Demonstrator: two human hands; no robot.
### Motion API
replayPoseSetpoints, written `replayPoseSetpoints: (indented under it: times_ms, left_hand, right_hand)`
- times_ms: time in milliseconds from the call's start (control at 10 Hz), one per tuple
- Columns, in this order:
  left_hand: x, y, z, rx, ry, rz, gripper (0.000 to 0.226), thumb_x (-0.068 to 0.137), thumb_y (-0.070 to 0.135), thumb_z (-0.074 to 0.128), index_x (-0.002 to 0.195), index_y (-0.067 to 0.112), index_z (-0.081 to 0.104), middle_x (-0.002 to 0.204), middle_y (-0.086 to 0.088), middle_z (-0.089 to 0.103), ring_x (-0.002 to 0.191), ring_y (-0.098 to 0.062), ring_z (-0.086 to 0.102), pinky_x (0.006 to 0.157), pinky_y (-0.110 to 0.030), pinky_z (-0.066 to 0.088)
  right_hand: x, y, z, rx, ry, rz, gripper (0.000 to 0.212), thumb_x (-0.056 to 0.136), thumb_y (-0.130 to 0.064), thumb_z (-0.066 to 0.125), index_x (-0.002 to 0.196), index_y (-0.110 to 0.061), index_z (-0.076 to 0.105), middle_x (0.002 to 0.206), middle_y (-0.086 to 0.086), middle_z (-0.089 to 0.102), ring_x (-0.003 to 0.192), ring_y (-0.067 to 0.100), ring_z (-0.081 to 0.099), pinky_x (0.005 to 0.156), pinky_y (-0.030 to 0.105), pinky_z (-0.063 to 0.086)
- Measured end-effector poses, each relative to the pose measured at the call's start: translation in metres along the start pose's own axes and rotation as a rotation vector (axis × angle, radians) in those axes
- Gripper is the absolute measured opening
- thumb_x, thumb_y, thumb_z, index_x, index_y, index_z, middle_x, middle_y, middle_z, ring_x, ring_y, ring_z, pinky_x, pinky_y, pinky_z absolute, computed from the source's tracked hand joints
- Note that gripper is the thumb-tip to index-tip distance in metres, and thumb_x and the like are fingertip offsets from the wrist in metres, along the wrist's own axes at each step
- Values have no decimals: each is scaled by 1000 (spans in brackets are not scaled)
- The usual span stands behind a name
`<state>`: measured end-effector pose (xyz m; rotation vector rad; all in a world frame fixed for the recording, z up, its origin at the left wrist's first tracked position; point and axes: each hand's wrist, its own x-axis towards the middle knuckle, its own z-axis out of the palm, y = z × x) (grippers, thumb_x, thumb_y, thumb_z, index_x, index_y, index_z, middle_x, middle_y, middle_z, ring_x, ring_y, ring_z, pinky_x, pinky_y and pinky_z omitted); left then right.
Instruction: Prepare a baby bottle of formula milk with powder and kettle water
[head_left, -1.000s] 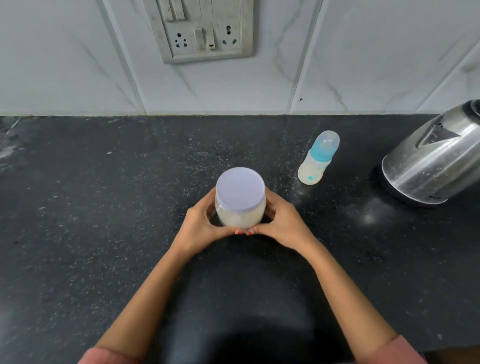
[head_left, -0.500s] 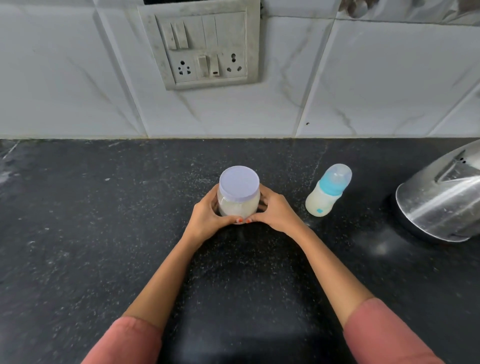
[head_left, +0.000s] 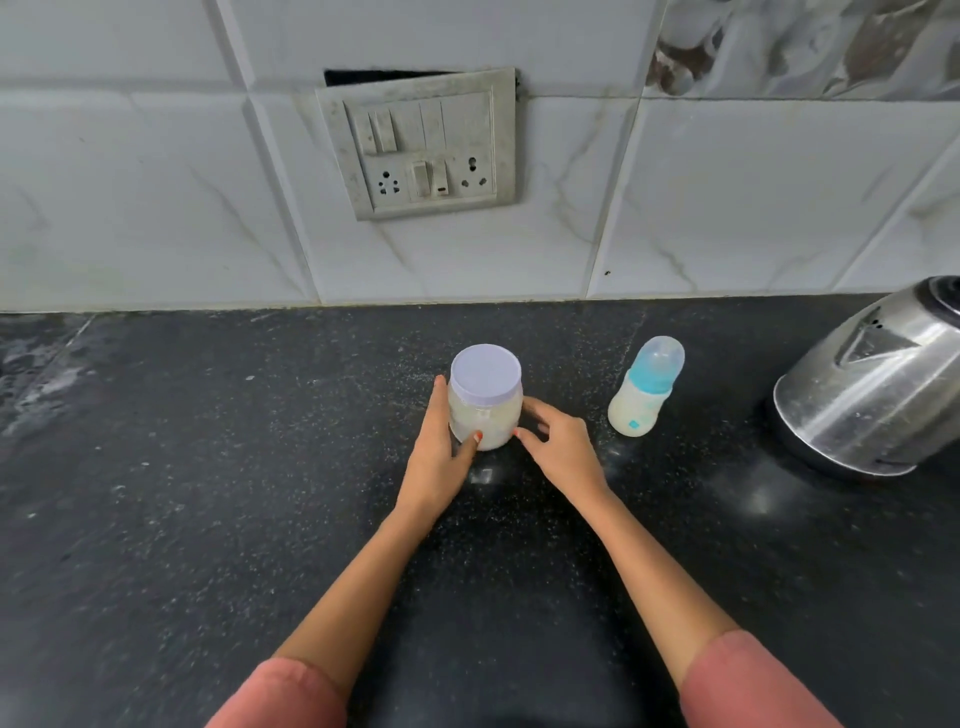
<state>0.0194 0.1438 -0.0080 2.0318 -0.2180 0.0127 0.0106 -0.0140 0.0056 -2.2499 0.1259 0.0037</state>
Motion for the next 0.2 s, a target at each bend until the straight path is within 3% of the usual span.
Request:
replayPoseSetpoints:
  times_ms: [100, 200]
  left_hand:
    - [-17, 7, 3, 174, 66, 88, 62, 98, 23, 38, 146, 19, 0, 153, 9, -4, 139, -4, -2, 115, -29, 3]
    - [-36, 11, 6, 427, 132, 233, 53, 97, 37, 15, 144, 19, -3, 150, 8, -8, 138, -7, -11, 115, -32, -8]
  right_hand:
    - [-19, -8, -1, -65, 93, -40, 40, 91, -19, 53, 130, -15, 49, 132, 4, 55, 121, 19, 51, 100, 31, 41]
    - [-42, -12, -1, -166, 145, -129, 39, 94, -22, 48, 131, -13, 47, 136, 5, 51, 126, 16, 46, 102, 27, 37]
